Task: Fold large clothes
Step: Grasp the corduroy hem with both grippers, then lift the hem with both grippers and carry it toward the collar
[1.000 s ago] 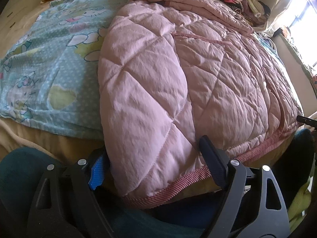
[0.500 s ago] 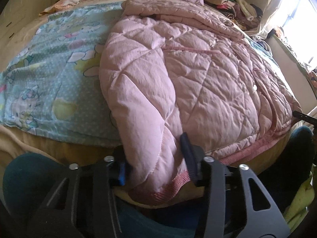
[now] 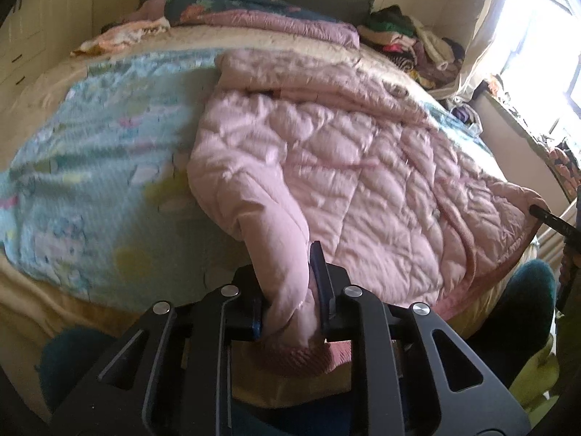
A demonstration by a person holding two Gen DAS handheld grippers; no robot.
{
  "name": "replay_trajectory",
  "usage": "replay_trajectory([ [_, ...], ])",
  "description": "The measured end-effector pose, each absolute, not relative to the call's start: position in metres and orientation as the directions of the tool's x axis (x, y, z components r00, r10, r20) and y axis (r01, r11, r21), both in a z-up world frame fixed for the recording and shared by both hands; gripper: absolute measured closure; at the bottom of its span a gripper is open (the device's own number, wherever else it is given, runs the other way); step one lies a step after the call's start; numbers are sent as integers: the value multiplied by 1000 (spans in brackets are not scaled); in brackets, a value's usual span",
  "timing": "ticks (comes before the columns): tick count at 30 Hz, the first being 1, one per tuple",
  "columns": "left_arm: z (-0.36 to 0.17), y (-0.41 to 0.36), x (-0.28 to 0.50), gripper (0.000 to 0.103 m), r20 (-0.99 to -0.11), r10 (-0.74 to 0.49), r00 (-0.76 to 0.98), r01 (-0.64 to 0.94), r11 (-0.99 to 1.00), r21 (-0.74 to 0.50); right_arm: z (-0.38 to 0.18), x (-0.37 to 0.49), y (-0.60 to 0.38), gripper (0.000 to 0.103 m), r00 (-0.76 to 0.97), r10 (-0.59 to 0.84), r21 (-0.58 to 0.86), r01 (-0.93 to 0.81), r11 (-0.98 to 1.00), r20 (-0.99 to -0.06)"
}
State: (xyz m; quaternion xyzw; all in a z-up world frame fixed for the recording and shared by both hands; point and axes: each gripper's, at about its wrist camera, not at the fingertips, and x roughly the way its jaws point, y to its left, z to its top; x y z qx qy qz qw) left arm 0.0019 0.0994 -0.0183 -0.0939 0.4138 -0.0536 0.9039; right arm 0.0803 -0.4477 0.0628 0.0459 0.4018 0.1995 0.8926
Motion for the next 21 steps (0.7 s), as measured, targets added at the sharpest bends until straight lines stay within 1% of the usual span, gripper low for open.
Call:
replay_trajectory([
  [8,10,99,21,90,-682,-159,714,28,980,-199,96,99,-439,88,647,428,253,-350,902,-631],
  [15,27,100,34,90,-650,-158,743,34,979,-199,113,110,-432,89,665,435,246,-363,899,-608],
  [21,46,105,47,90,-606,-164,778,39,976,-215,130,122,-431,89,687,444,253,-367,895,-575],
])
